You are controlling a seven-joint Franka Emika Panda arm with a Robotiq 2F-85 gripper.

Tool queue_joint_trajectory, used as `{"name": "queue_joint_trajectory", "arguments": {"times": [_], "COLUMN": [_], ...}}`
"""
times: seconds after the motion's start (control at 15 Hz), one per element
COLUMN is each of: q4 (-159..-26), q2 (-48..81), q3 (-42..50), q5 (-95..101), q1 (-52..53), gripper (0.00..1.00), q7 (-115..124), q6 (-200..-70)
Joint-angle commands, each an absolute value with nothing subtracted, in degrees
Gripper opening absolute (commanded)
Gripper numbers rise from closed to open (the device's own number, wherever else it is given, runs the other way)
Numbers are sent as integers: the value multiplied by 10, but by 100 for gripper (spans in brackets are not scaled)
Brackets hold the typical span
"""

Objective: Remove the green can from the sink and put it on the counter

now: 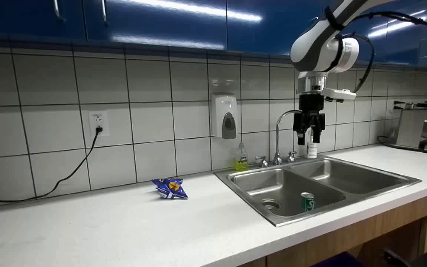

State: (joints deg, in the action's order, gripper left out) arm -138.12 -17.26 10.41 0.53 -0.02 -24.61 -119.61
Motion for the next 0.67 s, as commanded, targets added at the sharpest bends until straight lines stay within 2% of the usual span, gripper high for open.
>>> {"name": "queue_joint_trajectory", "arguments": {"times": [0.0, 0.6], "q4": [-1381, -1375], "q2": [-172, -143], "q3": [96, 92], "q5": [3, 9], "q1": [-8, -39], "gripper": [100, 100], "q7": [-248, -92], "q6": [-1195, -1220]}}
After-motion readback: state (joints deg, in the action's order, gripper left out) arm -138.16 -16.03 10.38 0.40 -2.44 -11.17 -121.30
